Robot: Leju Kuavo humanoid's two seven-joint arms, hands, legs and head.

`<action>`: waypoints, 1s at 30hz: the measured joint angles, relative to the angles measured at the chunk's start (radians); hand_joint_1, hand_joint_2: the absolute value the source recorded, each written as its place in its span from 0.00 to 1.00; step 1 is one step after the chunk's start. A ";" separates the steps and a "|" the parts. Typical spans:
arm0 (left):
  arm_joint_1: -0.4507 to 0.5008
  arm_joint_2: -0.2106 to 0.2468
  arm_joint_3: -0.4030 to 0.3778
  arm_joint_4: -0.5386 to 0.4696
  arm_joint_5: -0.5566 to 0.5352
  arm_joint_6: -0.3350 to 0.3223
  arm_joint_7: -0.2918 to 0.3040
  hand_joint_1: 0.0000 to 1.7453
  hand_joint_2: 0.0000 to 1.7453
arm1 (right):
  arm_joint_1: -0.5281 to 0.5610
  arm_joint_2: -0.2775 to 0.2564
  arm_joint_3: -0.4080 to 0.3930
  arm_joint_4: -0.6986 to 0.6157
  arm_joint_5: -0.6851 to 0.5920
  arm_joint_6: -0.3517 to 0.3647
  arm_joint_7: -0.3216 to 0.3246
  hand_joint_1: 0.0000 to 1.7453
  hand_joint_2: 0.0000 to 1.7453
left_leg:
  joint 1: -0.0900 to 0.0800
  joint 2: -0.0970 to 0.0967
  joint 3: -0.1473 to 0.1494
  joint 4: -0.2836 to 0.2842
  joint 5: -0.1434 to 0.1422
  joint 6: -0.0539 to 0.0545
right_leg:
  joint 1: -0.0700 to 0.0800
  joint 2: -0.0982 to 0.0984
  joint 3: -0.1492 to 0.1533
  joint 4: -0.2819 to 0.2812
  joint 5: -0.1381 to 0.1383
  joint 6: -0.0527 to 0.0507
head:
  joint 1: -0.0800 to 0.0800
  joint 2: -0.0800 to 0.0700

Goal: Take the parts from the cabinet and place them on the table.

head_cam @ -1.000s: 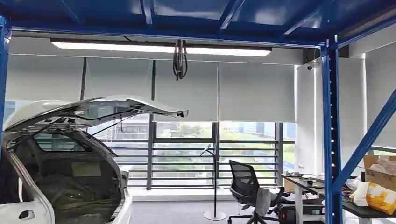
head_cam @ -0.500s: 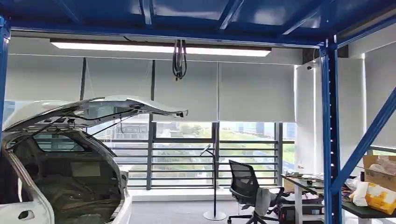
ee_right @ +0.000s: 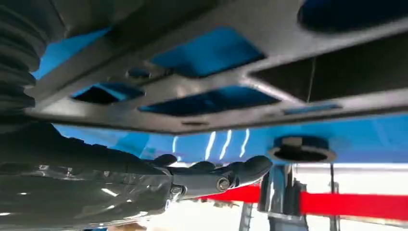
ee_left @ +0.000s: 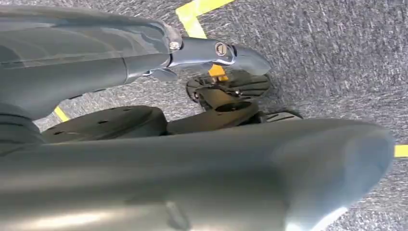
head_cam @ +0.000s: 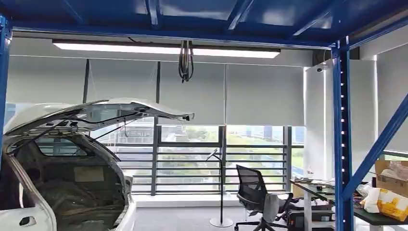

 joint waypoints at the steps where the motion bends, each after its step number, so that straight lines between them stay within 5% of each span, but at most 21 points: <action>1: 0.000 0.000 0.000 0.000 0.001 0.000 0.000 0.00 0.00 | -0.002 0.000 0.000 0.007 -0.005 0.004 -0.003 1.00 1.00 | 0.000 0.000 0.000 0.000 0.000 0.000 | 0.000 0.000 0.000 0.000 0.000 0.000 | 0.000 0.000; 16: 0.000 -0.009 -0.002 0.000 -0.005 0.005 -0.030 0.00 0.00 | -0.016 -0.008 0.000 0.056 -0.035 -0.034 -0.030 1.00 1.00 | -0.001 0.000 0.002 0.000 0.000 0.000 | 0.000 0.000 0.001 0.000 0.000 0.000 | 0.000 0.000; 17: -0.001 -0.010 -0.005 0.000 -0.009 0.009 -0.039 0.00 1.00 | -0.016 -0.011 0.000 0.056 -0.035 -0.046 -0.030 1.00 1.00 | -0.001 0.000 0.002 0.000 0.000 0.000 | 0.000 0.000 0.001 0.000 0.000 0.000 | 0.000 0.000; 30: 0.004 -0.010 -0.007 0.000 0.004 0.043 -0.088 0.00 1.00 | 0.017 -0.045 0.000 -0.035 -0.081 -0.107 -0.072 1.00 1.00 | -0.001 0.000 0.001 0.000 0.000 0.000 | 0.000 0.000 0.000 0.000 0.000 0.000 | 0.000 0.000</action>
